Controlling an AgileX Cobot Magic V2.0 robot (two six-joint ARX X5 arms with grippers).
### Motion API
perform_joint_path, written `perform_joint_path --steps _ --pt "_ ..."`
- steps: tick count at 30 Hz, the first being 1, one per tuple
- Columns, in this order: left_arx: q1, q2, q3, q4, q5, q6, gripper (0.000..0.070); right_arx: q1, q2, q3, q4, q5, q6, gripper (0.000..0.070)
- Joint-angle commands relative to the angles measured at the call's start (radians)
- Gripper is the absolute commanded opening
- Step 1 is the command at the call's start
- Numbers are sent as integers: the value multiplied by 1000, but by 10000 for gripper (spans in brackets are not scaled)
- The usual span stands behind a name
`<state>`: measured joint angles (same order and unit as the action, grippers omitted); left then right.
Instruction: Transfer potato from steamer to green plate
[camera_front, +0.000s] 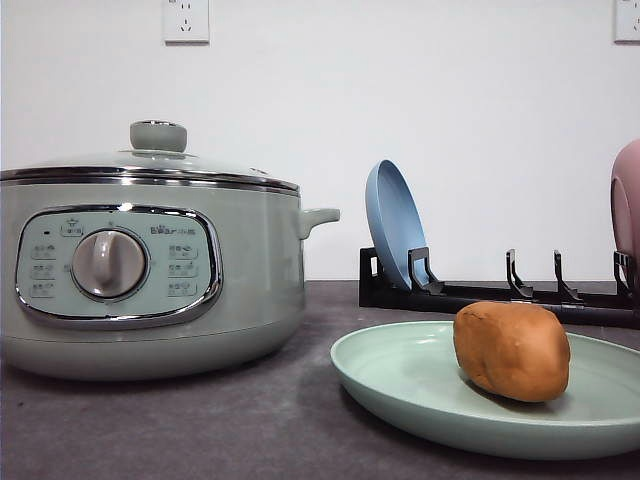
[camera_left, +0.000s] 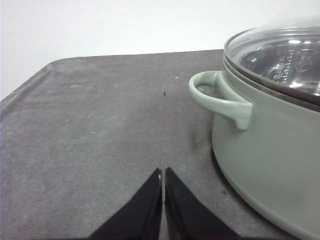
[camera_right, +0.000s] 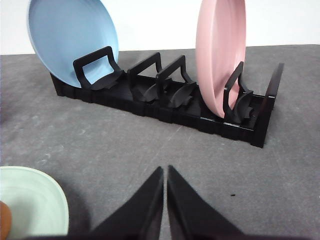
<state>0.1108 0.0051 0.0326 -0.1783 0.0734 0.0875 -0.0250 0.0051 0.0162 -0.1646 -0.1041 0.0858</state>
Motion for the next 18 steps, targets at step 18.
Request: perform_joint_path --steps 18 --pt "3 -2 -21 -8 -3 0 0 3 -2 -5 8 0 11 0"
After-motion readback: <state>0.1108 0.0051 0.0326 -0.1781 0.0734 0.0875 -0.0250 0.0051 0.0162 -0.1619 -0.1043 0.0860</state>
